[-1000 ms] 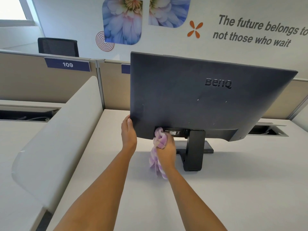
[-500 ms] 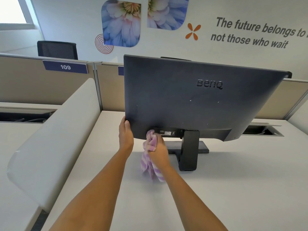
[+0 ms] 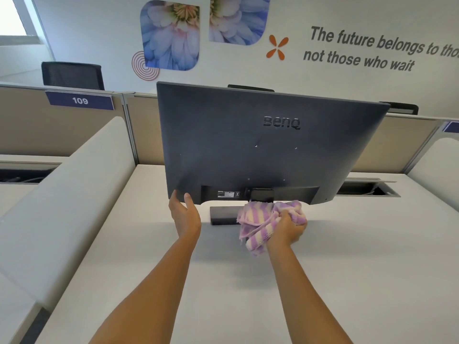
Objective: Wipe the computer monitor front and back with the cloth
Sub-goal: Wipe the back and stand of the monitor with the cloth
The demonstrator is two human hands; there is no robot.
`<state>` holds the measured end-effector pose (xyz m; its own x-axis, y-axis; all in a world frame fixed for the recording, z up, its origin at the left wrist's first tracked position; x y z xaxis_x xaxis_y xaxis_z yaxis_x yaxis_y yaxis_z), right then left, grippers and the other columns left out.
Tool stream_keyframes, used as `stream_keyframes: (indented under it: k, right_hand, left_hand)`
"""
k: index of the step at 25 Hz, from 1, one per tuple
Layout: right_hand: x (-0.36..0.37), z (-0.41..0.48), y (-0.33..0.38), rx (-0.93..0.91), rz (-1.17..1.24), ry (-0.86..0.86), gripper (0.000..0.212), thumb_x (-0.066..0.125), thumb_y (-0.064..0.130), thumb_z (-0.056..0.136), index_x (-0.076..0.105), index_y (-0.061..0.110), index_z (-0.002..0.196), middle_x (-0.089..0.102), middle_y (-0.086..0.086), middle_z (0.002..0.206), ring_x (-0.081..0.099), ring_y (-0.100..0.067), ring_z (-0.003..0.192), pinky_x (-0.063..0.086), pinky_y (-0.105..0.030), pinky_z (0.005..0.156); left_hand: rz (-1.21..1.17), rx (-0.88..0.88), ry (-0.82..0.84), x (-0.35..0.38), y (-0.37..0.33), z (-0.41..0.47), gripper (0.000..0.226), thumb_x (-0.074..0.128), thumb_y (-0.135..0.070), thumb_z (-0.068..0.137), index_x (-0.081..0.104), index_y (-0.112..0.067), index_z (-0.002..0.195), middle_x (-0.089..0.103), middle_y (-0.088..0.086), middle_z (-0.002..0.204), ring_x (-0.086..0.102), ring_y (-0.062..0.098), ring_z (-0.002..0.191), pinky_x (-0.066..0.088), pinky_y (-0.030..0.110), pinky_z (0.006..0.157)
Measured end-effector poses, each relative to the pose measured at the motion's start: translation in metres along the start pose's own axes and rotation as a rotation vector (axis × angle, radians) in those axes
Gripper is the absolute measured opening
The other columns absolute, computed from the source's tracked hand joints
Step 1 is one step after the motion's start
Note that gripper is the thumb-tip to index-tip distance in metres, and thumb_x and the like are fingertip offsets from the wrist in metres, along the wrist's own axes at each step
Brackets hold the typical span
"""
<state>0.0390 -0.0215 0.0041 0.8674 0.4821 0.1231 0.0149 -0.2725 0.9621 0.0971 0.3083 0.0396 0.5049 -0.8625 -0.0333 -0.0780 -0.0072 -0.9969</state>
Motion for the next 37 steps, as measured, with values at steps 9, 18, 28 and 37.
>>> stream_keyframes:
  k: [9,18,28,37]
  right_hand:
    - [-0.028,0.09,0.032,-0.057,-0.066,-0.041,0.035,0.059,0.031,0.092,0.056,0.011,0.121,0.063,-0.01,0.111,0.065,-0.025,0.096,0.055,-0.036,0.087]
    - [0.03,0.076,0.045,-0.124,-0.279,0.202,0.044,0.06,0.022,0.089,0.046,0.049,0.12,0.043,0.013,0.102,0.043,-0.008,0.09,0.032,-0.012,0.072]
    - [0.009,0.068,0.06,-0.142,0.022,0.212,0.034,0.042,0.022,0.1,0.055,0.02,0.068,0.056,0.007,0.061,0.058,-0.017,0.065,0.043,-0.015,0.053]
    - [0.048,0.041,0.037,-0.428,-0.676,0.673,0.021,0.053,0.012,0.09,0.052,0.03,0.101,0.058,0.003,0.094,0.057,-0.013,0.081,0.04,-0.013,0.063]
  left_hand:
    - [0.146,-0.014,0.159,0.075,0.009,-0.064,0.038,0.036,-0.028,0.1,0.04,-0.014,0.136,0.04,0.007,0.142,0.041,0.026,0.129,0.035,0.035,0.106]
    - [0.375,-0.082,0.422,0.139,0.026,-0.083,0.042,0.031,-0.034,0.101,0.048,-0.01,0.13,0.055,0.013,0.129,0.051,0.03,0.119,0.038,0.038,0.103]
    - [0.37,-0.091,0.364,0.141,0.029,-0.078,0.043,0.032,-0.037,0.1,0.054,-0.009,0.123,0.06,0.014,0.122,0.056,0.029,0.111,0.041,0.038,0.1]
    - [0.437,-0.038,0.394,0.14,0.02,-0.084,0.043,0.03,-0.035,0.101,0.053,-0.008,0.126,0.057,0.013,0.127,0.052,0.027,0.115,0.038,0.035,0.101]
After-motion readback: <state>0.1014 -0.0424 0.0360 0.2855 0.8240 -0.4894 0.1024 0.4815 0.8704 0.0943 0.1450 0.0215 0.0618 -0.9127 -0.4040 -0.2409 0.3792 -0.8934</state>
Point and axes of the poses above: each hand's wrist, its own z-axis towards the middle knuckle, its own x-axis out of the palm, y = z × x, the point moved 10 cm from there along z, towards the middle knuckle
